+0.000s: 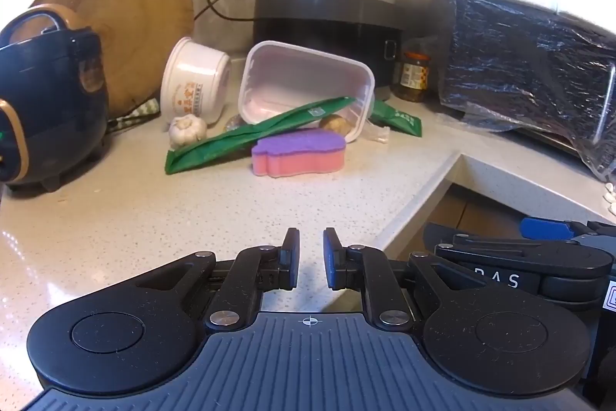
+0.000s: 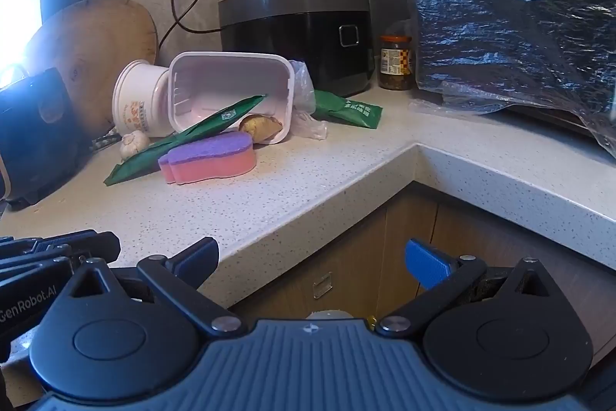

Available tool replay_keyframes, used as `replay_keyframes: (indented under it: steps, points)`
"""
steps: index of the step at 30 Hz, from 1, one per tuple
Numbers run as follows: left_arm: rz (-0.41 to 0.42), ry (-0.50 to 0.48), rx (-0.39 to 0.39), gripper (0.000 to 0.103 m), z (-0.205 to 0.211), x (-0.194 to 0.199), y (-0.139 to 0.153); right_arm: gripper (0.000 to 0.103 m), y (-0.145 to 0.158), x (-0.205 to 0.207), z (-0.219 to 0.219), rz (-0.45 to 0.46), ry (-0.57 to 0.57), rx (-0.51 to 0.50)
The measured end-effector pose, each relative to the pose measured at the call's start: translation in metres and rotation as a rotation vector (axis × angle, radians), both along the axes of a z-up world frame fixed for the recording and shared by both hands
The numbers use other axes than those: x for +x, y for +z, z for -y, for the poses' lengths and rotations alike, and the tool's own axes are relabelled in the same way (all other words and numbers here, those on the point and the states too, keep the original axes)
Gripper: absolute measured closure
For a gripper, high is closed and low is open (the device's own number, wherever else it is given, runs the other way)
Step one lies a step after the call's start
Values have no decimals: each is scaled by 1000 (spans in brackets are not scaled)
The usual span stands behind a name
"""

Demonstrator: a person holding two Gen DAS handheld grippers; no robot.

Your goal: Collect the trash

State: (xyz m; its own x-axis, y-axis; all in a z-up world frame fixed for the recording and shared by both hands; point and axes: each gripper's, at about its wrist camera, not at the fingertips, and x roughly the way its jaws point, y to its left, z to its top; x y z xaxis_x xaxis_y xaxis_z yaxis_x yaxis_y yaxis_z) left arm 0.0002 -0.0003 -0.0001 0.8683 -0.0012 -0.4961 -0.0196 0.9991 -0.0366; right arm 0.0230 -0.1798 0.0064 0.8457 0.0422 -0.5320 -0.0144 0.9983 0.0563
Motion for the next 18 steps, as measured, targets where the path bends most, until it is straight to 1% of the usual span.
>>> replay_keyframes:
  steps: [6, 10, 11, 18]
  points:
    - [-4, -29, 6, 87, -1, 3, -1, 0, -2, -2, 5, -2, -29, 16]
    - [-9, -37, 4, 87, -4, 10, -2, 0, -2, -5, 6, -2, -20, 20]
    - [-9, -40, -8, 87, 2, 4, -2, 0, -2, -5, 6, -1, -17, 19]
    - [-25, -39, 0, 87, 2, 3, -2, 0, -6, -4, 6, -13, -16, 26]
